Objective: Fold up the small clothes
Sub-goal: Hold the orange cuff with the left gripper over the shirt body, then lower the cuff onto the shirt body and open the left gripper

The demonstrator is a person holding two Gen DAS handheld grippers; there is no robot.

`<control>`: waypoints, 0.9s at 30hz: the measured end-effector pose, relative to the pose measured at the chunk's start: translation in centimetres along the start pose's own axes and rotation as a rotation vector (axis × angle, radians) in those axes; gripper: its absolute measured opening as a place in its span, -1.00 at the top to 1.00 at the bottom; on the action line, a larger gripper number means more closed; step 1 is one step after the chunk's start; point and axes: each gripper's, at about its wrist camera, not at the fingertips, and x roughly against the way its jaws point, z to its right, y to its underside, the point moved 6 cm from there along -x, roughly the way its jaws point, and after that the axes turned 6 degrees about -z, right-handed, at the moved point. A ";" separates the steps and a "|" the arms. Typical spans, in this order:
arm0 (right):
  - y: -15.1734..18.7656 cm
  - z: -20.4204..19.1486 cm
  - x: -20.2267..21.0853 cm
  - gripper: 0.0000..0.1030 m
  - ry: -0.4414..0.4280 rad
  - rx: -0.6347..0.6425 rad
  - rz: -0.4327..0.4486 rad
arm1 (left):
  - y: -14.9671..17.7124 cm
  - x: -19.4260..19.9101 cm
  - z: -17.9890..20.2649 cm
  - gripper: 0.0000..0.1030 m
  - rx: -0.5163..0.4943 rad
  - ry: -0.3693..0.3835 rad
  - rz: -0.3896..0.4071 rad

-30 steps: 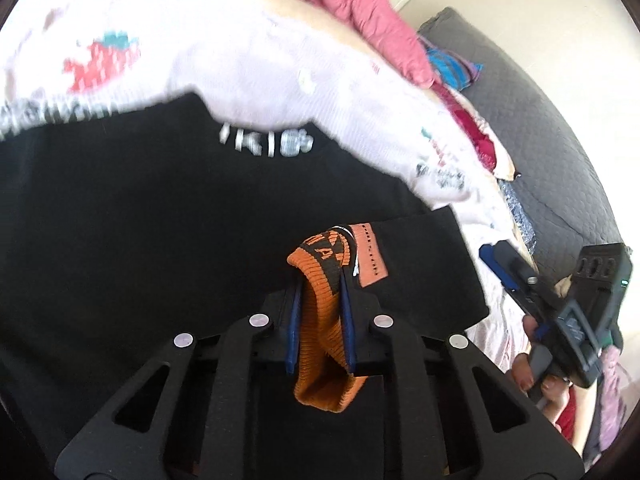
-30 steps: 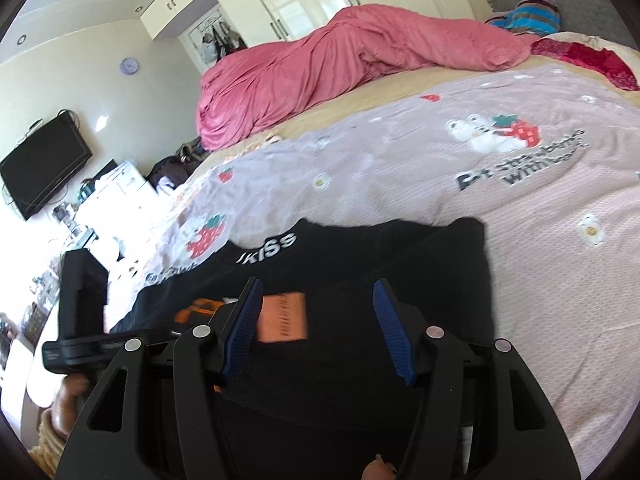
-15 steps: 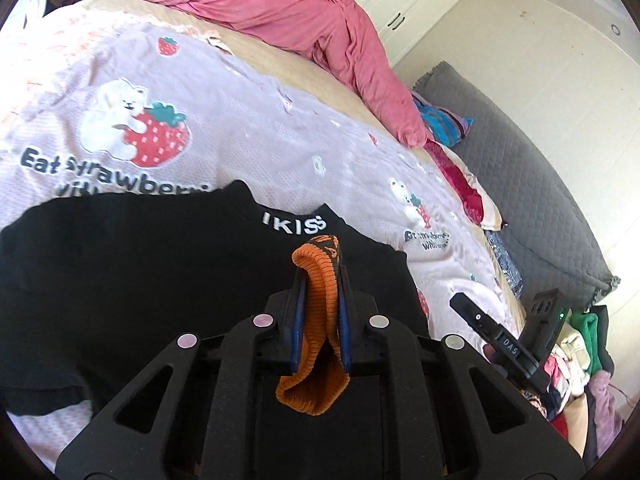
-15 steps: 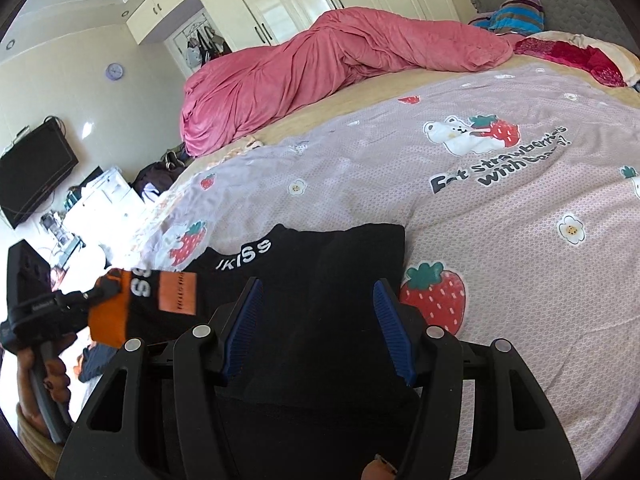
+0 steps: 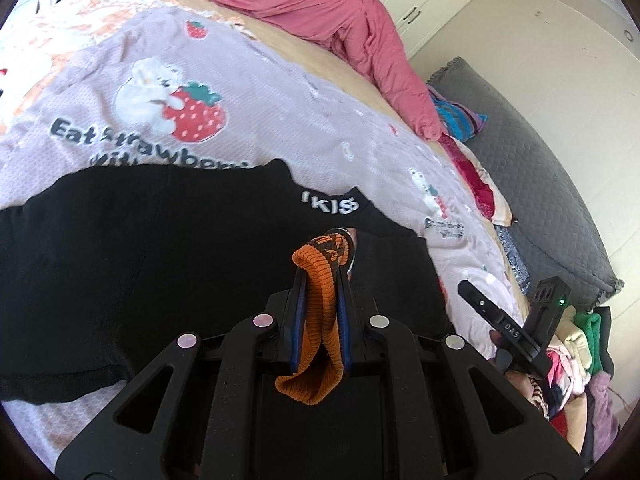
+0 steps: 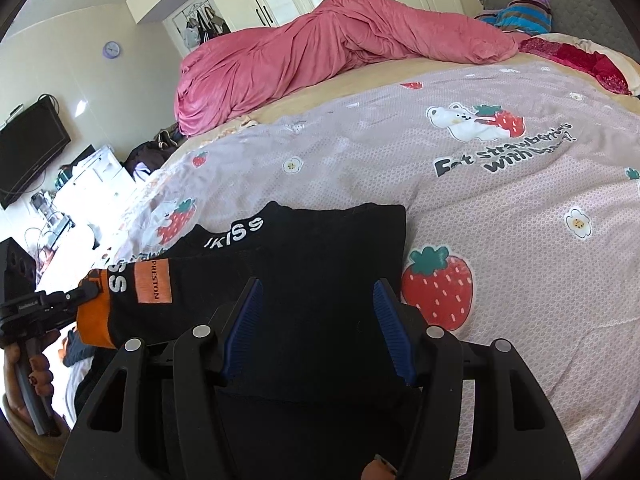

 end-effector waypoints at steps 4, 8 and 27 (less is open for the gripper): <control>0.3 -0.5 -0.4 -0.09 0.000 0.016 -0.010 | 0.2 0.1 -1.3 0.82 -0.001 -0.062 0.002; 0.6 -1.2 -0.9 -0.09 0.004 0.041 -0.020 | 0.0 0.8 -1.6 0.82 -0.011 -0.099 0.030; 2.9 -5.6 -2.0 -0.24 0.023 0.237 -0.083 | 3.8 -5.2 -0.5 0.51 -0.131 -0.243 -0.153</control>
